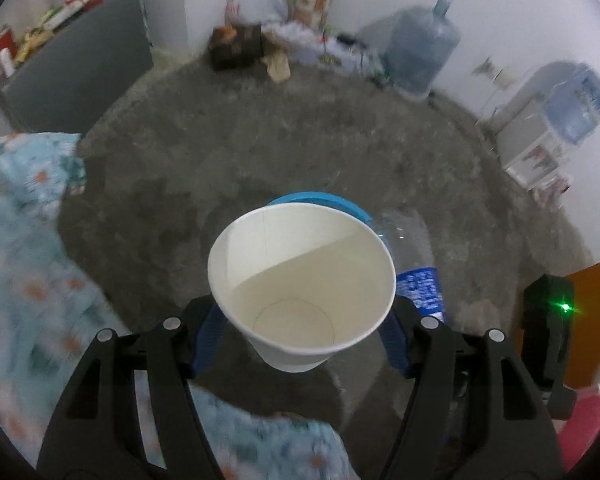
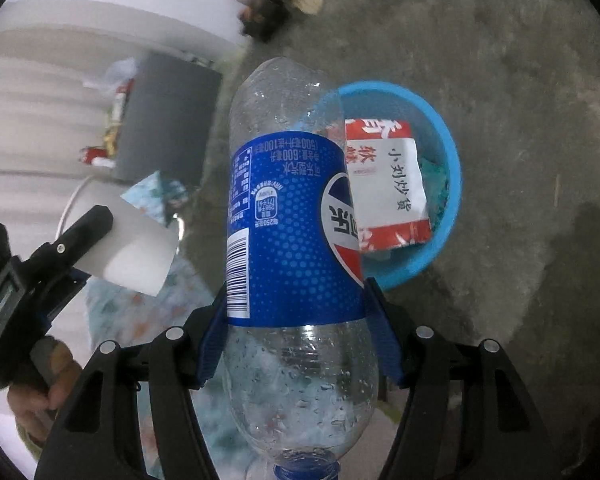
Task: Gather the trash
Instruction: 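Carry the cup and bottle over the blue wastebasket and open both grippers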
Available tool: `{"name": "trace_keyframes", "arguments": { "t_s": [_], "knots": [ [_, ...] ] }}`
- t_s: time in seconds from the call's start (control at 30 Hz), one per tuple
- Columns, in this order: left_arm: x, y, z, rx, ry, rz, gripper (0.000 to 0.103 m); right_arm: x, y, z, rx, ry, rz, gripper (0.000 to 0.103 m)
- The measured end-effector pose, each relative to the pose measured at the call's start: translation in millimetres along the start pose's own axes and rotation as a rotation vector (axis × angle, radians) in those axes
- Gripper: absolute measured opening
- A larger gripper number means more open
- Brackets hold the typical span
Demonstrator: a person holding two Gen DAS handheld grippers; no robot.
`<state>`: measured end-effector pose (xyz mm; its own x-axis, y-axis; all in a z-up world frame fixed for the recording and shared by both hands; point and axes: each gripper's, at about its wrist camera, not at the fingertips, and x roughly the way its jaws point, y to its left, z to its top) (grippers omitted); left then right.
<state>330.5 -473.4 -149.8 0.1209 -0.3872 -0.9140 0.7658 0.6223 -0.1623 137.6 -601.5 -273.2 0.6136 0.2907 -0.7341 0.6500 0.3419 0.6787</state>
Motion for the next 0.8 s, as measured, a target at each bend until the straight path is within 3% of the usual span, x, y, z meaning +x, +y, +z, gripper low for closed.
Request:
{"name": "trace_keyframes", "arguments": {
  "t_s": [0.03, 0.1, 0.2, 0.33, 0.63, 0.8],
  "knots": [
    [22, -2, 8, 0.005, 0.029, -0.005, 0.067, 14, -5, 9, 0.003, 0.011, 0.001, 0.072],
    [59, -3, 17, 0.007, 0.088, -0.012, 0.079, 39, -25, 25, 0.048, 0.017, -0.071, 0.075],
    [109, -2, 18, -0.001, 0.18, 0.008, 0.08, 52, -44, 34, 0.077, -0.021, -0.163, 0.075],
    [134, 10, 15, -0.078, 0.239, -0.003, 0.08, 38, -58, 28, 0.104, -0.067, -0.156, 0.075],
    [105, 16, 15, -0.126, 0.181, -0.069, 0.08, 7, -67, 27, 0.091, -0.138, -0.165, 0.074],
    [48, 19, 21, -0.11, 0.084, -0.125, 0.08, -1, -50, 23, 0.028, -0.145, -0.142, 0.075]
  ]
}}
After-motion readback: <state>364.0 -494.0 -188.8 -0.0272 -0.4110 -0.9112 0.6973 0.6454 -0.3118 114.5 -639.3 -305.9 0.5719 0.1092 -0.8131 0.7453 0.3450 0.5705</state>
